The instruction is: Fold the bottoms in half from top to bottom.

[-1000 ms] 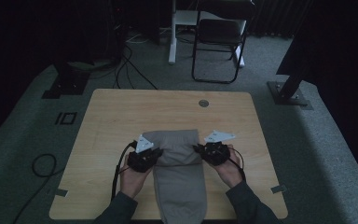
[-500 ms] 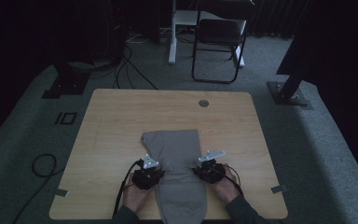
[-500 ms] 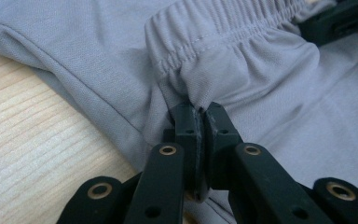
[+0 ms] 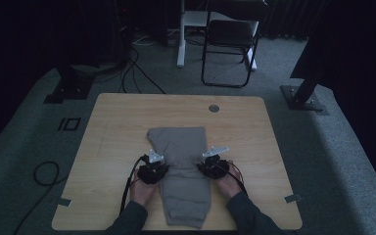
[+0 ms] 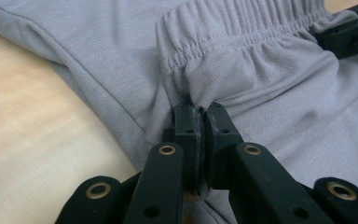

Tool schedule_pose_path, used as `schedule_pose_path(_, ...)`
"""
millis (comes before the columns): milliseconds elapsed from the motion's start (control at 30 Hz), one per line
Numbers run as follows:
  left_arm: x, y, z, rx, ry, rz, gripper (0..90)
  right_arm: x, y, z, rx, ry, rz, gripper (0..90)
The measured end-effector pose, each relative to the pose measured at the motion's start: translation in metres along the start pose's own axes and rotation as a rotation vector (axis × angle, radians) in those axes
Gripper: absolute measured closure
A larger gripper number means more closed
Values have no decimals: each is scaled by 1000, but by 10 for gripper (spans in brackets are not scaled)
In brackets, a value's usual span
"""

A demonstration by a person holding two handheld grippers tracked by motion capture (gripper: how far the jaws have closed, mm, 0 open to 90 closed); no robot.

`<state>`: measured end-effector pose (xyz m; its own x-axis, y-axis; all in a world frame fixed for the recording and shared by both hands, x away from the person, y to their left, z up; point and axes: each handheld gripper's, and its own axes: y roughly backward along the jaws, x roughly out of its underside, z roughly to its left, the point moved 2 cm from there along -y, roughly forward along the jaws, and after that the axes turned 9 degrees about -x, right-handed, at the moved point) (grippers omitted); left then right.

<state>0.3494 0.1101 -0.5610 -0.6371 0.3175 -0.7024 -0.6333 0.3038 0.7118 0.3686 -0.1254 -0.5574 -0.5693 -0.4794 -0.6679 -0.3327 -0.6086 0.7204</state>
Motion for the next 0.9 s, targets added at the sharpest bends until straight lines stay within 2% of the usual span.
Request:
schedule_pose_path(367, -38, -37, 26, -99, 28, -7, 855, -45, -30, -36, 68, -24, -1, 850)
schedule_pose_path(533, -50, -48, 31, -128, 55, -3, 855, -58, -39, -49, 90, -44, -11, 849)
schedule_pose_path(700, -56, -47, 34, -126, 67, -3, 857, -66, -40, -52, 91, -39, 8, 852)
schedule_pose_path(767, -61, -40, 35, -118, 76, -27, 858, -70, -34, -52, 89, -38, -13, 853)
schedule_pose_path(900, -78, -17, 37, -103, 83, -99, 859, -85, -8, -48, 80, -20, -99, 852)
